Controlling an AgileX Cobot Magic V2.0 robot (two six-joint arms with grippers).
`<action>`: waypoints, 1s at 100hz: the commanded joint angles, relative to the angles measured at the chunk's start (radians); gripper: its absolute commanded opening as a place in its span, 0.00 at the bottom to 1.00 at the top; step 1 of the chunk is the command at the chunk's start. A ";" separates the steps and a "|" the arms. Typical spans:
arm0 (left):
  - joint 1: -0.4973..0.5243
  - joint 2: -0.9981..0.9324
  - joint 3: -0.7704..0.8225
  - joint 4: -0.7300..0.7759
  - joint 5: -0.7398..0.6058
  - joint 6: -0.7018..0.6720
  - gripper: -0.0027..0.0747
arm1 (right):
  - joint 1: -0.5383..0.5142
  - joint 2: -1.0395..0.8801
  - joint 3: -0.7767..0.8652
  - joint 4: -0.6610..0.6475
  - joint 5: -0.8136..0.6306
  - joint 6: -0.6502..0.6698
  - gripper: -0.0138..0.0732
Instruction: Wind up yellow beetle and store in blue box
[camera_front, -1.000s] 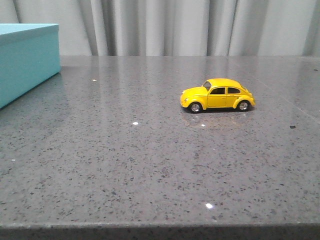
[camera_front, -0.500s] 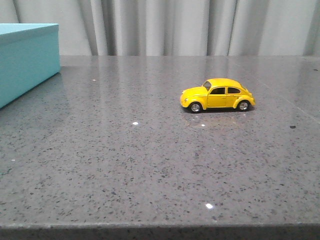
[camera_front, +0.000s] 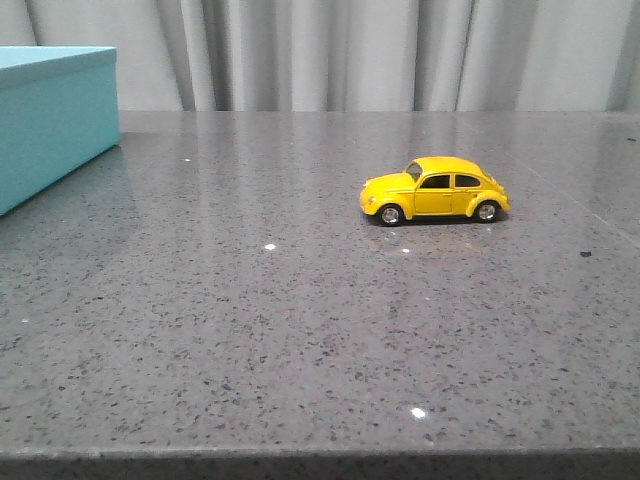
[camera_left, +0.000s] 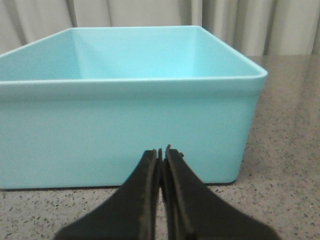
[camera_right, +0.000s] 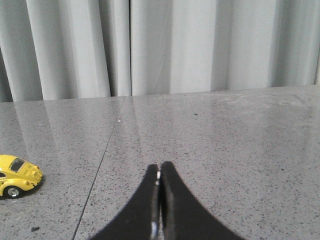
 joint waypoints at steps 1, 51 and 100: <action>-0.007 -0.032 0.021 0.000 -0.113 -0.008 0.01 | -0.003 -0.021 -0.025 -0.001 -0.088 -0.004 0.08; -0.007 0.091 -0.154 -0.073 -0.084 -0.008 0.01 | -0.003 0.151 -0.283 -0.001 0.217 -0.004 0.10; -0.007 0.401 -0.377 -0.046 -0.088 -0.008 0.58 | 0.070 0.393 -0.407 -0.001 0.259 -0.004 0.52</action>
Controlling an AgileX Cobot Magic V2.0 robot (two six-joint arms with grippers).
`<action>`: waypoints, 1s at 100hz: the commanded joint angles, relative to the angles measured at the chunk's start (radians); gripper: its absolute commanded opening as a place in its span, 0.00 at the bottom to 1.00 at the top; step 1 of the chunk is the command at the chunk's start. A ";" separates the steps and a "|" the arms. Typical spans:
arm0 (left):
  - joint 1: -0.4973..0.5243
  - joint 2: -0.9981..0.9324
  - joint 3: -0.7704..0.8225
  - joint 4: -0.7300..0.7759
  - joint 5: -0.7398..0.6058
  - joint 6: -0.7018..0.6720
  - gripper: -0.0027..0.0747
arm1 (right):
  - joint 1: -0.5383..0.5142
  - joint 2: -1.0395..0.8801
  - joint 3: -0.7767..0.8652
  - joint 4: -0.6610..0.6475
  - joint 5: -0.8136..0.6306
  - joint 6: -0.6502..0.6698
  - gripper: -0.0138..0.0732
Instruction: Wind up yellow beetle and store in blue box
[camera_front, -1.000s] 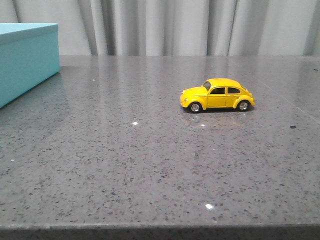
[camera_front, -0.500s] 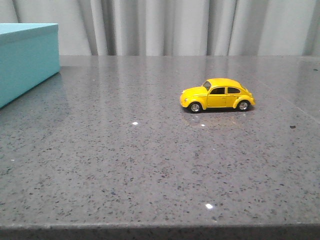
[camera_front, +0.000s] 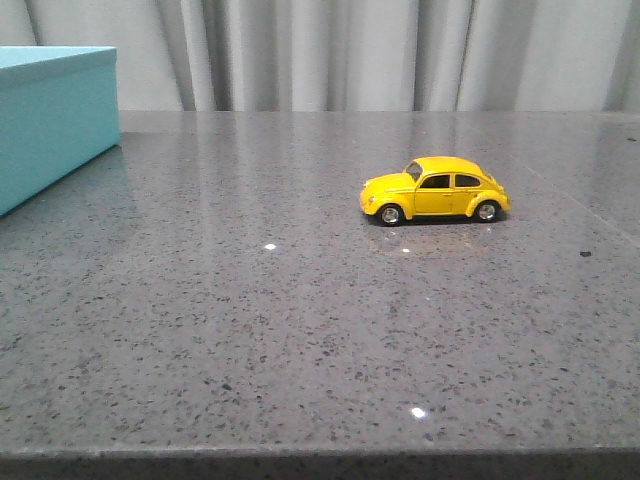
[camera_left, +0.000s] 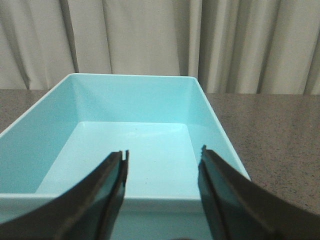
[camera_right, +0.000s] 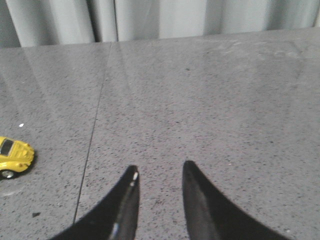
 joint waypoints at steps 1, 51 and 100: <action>-0.007 0.073 -0.071 0.004 -0.074 -0.008 0.58 | 0.027 0.063 -0.062 -0.001 -0.068 -0.004 0.53; -0.007 0.244 -0.136 0.000 -0.164 -0.008 0.61 | 0.076 0.187 -0.145 0.001 -0.088 -0.004 0.60; -0.007 0.247 -0.136 0.000 -0.168 -0.008 0.61 | 0.113 0.612 -0.601 0.074 0.419 -0.004 0.60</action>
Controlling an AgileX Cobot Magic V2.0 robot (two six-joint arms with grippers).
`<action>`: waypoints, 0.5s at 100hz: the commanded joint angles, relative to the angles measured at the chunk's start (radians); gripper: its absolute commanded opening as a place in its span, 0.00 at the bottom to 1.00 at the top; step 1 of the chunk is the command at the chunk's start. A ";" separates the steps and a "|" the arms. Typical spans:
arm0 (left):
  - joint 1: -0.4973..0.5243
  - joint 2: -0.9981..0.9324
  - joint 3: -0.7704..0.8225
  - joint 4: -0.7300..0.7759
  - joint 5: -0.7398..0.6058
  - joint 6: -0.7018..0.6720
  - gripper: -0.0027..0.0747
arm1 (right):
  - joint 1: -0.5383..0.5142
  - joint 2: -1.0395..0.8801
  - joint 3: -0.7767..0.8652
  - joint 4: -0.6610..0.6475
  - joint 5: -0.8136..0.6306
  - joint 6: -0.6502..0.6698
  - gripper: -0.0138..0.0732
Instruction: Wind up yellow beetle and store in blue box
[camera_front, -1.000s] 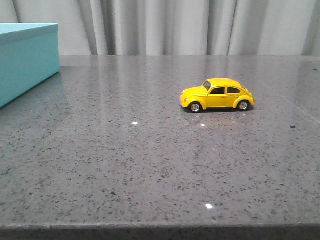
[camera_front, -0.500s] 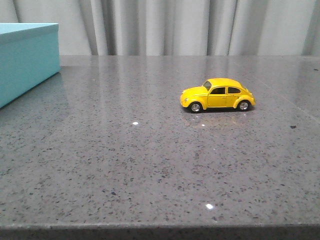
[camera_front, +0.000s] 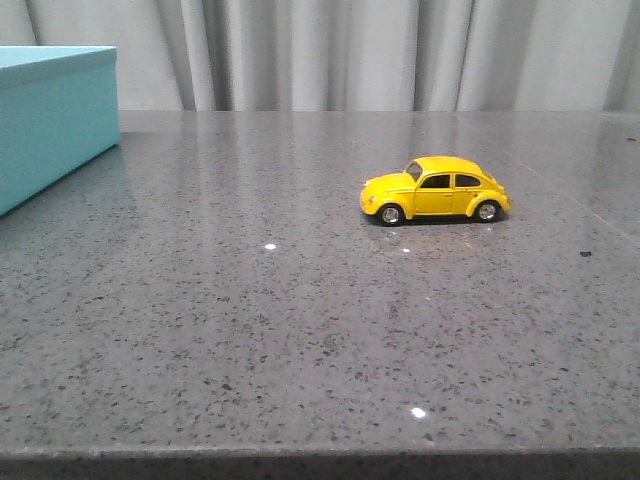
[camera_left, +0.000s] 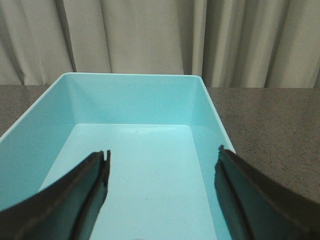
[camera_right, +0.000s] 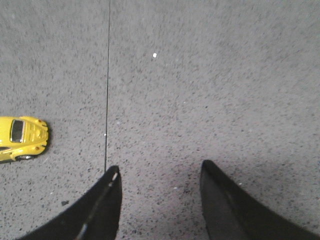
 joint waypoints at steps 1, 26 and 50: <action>-0.007 0.011 -0.038 -0.006 -0.086 -0.008 0.61 | 0.026 0.072 -0.099 0.003 0.018 -0.004 0.60; -0.007 0.011 -0.038 -0.006 -0.086 -0.008 0.61 | 0.161 0.278 -0.296 0.022 0.136 0.000 0.60; -0.007 0.011 -0.038 -0.006 -0.086 -0.008 0.61 | 0.260 0.470 -0.469 0.022 0.238 0.049 0.60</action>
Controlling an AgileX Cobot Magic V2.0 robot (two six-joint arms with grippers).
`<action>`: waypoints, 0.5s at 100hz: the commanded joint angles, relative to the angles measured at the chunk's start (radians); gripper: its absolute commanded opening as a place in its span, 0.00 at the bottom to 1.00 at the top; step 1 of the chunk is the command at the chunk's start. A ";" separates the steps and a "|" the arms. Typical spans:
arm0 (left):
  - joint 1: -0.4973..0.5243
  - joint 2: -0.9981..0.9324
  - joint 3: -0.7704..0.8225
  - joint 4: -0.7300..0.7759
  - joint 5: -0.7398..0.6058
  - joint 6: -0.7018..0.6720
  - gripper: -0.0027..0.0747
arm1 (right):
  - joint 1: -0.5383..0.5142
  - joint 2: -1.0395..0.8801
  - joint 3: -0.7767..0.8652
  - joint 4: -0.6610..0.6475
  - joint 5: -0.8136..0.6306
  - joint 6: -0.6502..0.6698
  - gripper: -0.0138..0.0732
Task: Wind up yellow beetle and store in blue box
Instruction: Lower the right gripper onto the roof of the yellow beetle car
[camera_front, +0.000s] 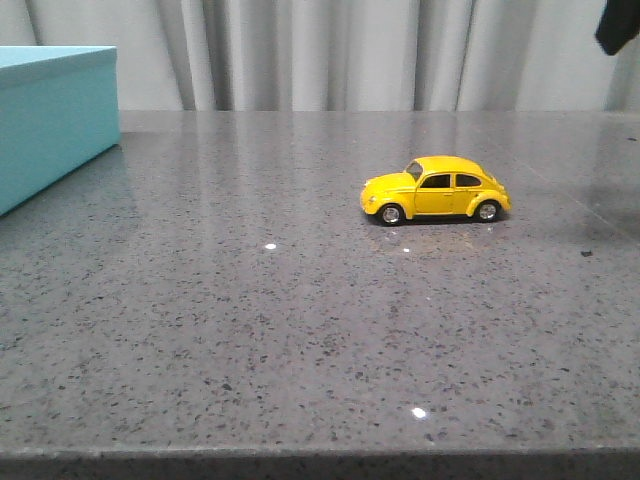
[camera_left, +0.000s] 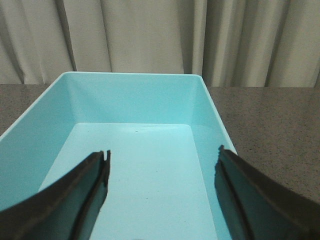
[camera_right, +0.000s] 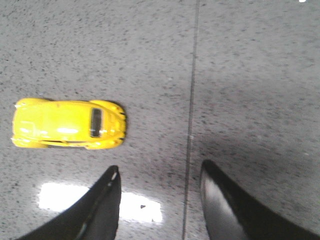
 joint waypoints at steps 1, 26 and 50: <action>-0.007 0.008 -0.038 -0.006 -0.086 -0.008 0.61 | 0.030 0.040 -0.092 -0.004 -0.001 0.019 0.60; -0.007 0.008 -0.038 -0.006 -0.086 -0.008 0.61 | 0.112 0.193 -0.216 -0.004 0.042 0.085 0.67; -0.007 0.008 -0.038 -0.006 -0.086 -0.008 0.61 | 0.148 0.295 -0.277 -0.002 0.074 0.159 0.72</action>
